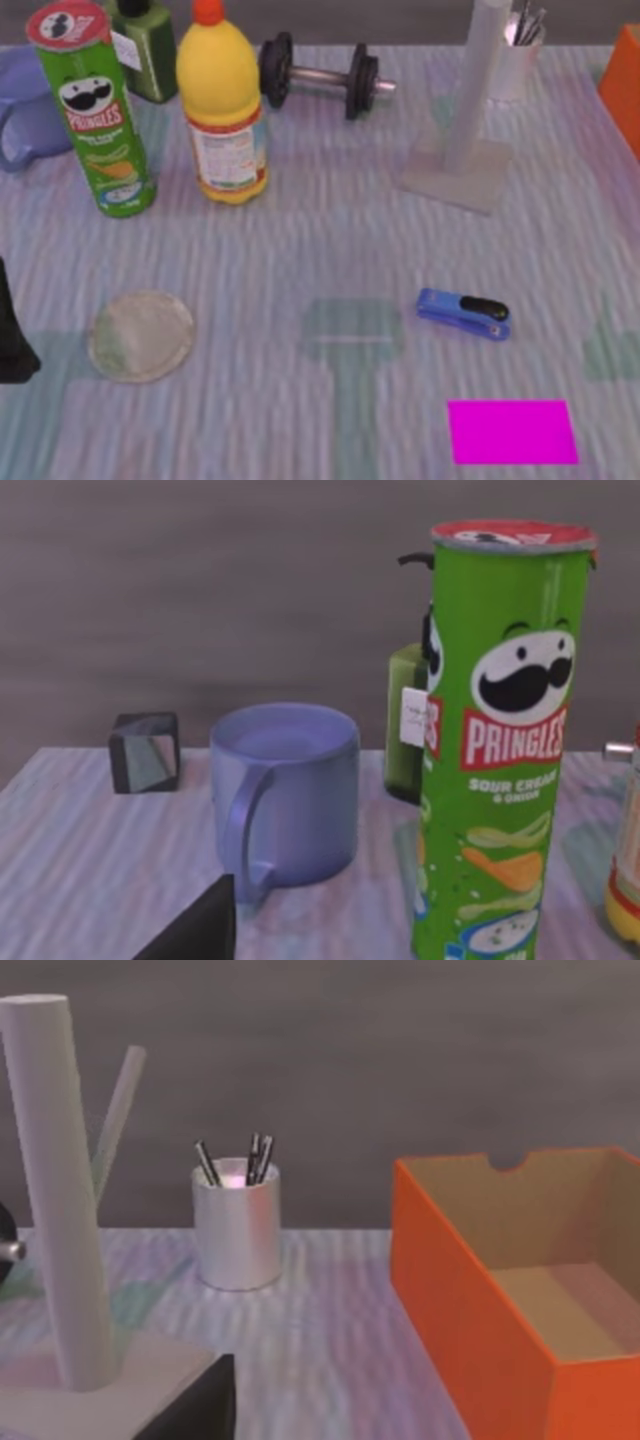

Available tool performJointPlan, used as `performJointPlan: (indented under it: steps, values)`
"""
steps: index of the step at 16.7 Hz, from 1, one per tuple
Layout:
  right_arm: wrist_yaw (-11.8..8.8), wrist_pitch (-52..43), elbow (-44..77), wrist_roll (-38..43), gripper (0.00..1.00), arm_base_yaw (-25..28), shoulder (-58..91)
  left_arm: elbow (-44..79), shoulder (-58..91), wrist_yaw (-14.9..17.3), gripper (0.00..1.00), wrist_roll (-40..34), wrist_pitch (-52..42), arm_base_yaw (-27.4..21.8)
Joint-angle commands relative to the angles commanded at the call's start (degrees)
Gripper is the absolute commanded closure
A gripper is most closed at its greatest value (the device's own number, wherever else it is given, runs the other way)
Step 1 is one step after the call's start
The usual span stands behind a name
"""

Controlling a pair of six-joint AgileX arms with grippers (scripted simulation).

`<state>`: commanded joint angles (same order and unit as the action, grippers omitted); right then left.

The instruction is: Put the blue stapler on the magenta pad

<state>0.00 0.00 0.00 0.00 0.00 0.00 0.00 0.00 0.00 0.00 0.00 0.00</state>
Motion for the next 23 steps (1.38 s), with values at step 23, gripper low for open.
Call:
performJointPlan:
  steps: [23]
  values:
    - [-0.1, -56.4, 75.4, -33.0, 0.00, 24.2, 95.8, 0.0, 0.0, 0.0, 0.00, 0.0, 0.0, 0.0]
